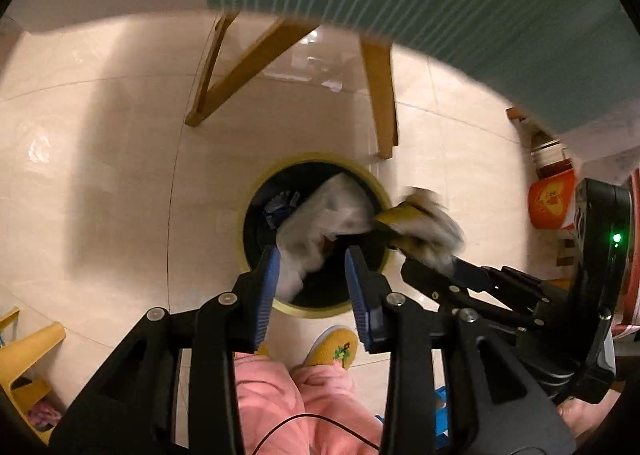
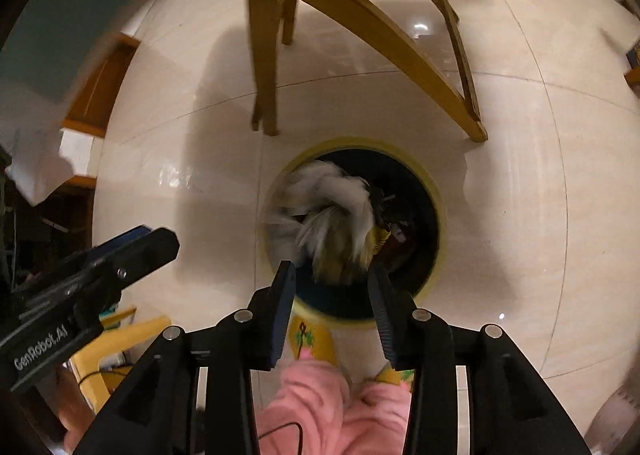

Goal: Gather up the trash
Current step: 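Carry the cup and wrapper over the black bin and open both grippers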

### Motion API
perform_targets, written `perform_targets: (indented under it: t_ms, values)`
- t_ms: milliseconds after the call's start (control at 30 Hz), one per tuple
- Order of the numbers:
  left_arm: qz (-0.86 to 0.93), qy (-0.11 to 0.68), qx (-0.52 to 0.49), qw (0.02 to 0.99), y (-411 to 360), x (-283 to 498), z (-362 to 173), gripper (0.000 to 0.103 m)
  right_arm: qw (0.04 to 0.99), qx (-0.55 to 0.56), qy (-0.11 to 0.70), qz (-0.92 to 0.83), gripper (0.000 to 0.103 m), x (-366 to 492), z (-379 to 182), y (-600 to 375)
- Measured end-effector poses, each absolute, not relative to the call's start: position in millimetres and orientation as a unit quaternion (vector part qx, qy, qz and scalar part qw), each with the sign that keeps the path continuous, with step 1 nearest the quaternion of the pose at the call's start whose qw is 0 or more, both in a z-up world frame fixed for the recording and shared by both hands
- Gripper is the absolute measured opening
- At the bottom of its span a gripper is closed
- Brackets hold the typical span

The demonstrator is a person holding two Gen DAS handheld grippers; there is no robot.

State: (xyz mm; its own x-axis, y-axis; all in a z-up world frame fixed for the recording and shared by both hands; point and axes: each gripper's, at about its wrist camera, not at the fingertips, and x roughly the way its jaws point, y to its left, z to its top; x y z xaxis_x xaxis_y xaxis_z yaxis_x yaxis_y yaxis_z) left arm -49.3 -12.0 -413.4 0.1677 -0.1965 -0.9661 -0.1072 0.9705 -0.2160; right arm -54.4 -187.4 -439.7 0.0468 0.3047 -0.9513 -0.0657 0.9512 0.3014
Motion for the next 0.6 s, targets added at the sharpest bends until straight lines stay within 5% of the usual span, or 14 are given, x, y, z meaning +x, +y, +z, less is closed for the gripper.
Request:
perform_targets:
  t_ms: [133,600]
  values:
    - [-0.019,0.638,-0.112,0.761,-12,-45,-431,0.061,0.722,0.095,0.676,0.114,0.048,-46,-450,-183]
    - [-0.005,0.612,-0.114,0.782,6,-41,-356,0.071,0.743,0.084,0.648,0.143,0.048,-40,-350,-181]
